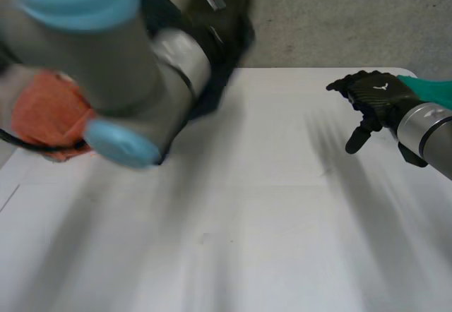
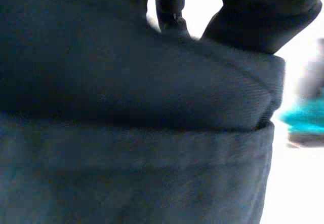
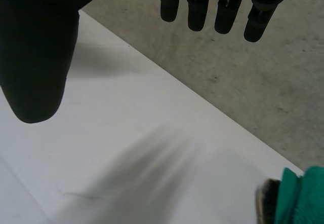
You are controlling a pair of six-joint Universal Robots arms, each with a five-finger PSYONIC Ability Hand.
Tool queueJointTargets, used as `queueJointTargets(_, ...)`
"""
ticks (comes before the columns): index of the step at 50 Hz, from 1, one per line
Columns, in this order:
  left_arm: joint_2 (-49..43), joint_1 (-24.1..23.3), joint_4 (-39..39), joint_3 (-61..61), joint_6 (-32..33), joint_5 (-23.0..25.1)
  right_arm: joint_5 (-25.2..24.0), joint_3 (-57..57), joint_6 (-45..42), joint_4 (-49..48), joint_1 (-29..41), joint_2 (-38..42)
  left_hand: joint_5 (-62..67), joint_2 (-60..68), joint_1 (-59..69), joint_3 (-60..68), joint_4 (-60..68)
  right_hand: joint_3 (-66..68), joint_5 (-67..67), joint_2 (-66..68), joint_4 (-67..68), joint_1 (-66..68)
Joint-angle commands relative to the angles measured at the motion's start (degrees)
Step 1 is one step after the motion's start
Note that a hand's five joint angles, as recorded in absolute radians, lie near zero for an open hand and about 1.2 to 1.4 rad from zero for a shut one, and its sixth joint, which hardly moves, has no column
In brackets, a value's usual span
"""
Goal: Fold the laundry.
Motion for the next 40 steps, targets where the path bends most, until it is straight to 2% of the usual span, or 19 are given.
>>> queueJointTargets(1,-7.4,-5.4,-5.9,-7.8,2.8,8.8,1.0,-2.4,-0.5,0.0,-2.1,2.6,14.4,11.7,12.7,12.9,11.6,-1.9,-2.3,-1.8,-1.9,-2.8)
queueJointTargets(2,-7.2,-5.5,-5.9,-8.2,3.3,8.4,1.1,-2.7,-0.8,0.1,-2.3,3.0,14.4,11.7,12.7,12.9,11.6,-1.9,-2.3,-1.8,-1.9,-2.8)
queueJointTargets(3,-6.1,-5.3,-6.0,-8.7,4.0,7.2,1.4,-3.0,-1.3,0.3,-2.3,3.6,-2.4,-5.1,-4.1,-3.9,-5.2,-1.9,-2.3,-1.8,-1.9,-2.8)
queueJointTargets(5,-4.2,-4.7,-6.0,-9.3,4.1,5.8,1.5,-3.3,-1.9,0.6,-2.2,4.2,-26.4,-29.0,-28.1,-27.9,-29.1,-1.9,-2.3,-1.8,-1.9,-2.8)
queueJointTargets(6,-3.2,-4.2,-6.0,-9.7,4.1,5.0,1.5,-3.3,-2.2,0.8,-2.1,4.5,-34.5,-37.1,-36.2,-36.0,-37.2,-1.9,-2.3,-1.8,-1.9,-2.8)
queueJointTargets(7,-0.6,-3.3,-5.9,-10.5,3.8,3.4,1.5,-3.2,-2.8,1.3,-1.9,4.7,-37.4,-40.0,-39.1,-38.9,-40.1,-1.9,-2.3,-1.8,-1.9,-2.8)
queueJointTargets(16,13.3,3.1,-3.5,-18.3,2.2,-0.3,1.2,-1.8,-5.5,2.2,3.0,3.8,-47.2,-49.8,-48.9,-48.7,-49.9,-1.9,-2.3,-1.8,-1.9,-2.8)
queueJointTargets(20,17.7,7.2,-3.6,-22.1,2.6,-0.6,1.0,-0.8,-7.0,2.9,6.2,1.7,-50.0,-52.7,-51.7,-51.5,-52.8,-1.9,-2.3,-1.8,-1.9,-2.8)
queueJointTargets(23,19.3,12.4,-4.0,-24.4,3.5,-0.2,1.0,0.6,-8.3,4.6,9.7,0.0,-52.9,-55.5,-54.6,-54.4,-55.6,-1.9,-2.3,-1.8,-1.9,-2.8)
queueJointTargets(26,18.6,16.5,-4.7,-24.8,5.8,0.2,1.1,2.9,-9.2,6.4,13.4,-1.5,-53.2,-55.9,-54.9,-54.7,-56.0,-1.9,-2.3,-1.8,-1.9,-2.8)
queueJointTargets(27,17.4,18.9,-5.3,-24.6,8.1,0.7,1.2,3.7,-9.3,6.6,14.3,-1.8,-54.2,-56.9,-55.9,-55.7,-57.0,-1.9,-2.3,-1.8,-1.9,-2.8)
queueJointTargets(31,12.3,24.0,-5.9,-22.6,14.8,3.4,1.8,8.1,-9.2,5.6,18.8,-2.2,-55.4,-58.1,-57.1,-56.9,-58.2,-1.9,-2.3,-1.8,-1.9,-2.8)
queueJointTargets(35,5.7,26.8,-6.3,-17.4,19.8,5.9,6.4,13.9,-6.5,-0.4,23.6,-1.9,-55.6,-58.3,-57.3,-57.1,-58.4,-1.9,-2.3,-1.8,-1.9,-2.8)
queueJointTargets(40,-2.7,27.4,-8.0,-8.7,21.0,7.7,12.5,19.5,-3.9,-8.6,27.6,-1.1,-55.6,-58.3,-57.3,-57.1,-58.4,-1.9,-2.3,-1.8,-1.9,-2.8)
